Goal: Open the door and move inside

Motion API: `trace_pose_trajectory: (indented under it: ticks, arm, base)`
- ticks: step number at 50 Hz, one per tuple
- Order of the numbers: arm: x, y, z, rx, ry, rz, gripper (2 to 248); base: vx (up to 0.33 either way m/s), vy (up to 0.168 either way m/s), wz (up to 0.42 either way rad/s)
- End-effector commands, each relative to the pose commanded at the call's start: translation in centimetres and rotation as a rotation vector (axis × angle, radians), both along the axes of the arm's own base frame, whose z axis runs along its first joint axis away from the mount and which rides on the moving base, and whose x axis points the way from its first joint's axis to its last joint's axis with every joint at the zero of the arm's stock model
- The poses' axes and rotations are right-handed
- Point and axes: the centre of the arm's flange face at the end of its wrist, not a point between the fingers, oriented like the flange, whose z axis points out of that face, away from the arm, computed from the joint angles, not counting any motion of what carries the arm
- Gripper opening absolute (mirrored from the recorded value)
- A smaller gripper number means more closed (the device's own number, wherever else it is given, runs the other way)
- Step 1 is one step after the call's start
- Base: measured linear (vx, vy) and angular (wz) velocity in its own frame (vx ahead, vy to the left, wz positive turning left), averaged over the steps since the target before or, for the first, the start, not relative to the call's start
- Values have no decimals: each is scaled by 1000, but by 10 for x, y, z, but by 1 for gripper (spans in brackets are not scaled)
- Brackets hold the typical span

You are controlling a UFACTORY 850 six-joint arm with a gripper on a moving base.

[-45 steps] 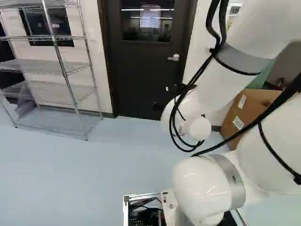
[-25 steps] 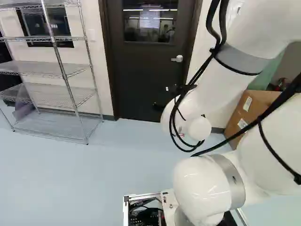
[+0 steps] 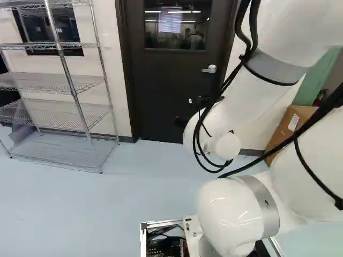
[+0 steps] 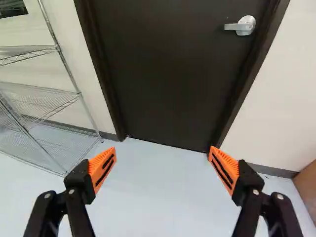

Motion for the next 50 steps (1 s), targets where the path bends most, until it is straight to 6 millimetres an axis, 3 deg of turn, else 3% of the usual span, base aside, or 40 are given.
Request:
trace_pose_trajectory:
  ticks: [50]
  arm:
    - [0,0,0,0,0,0,247]
  base:
    - [229,79,-271]
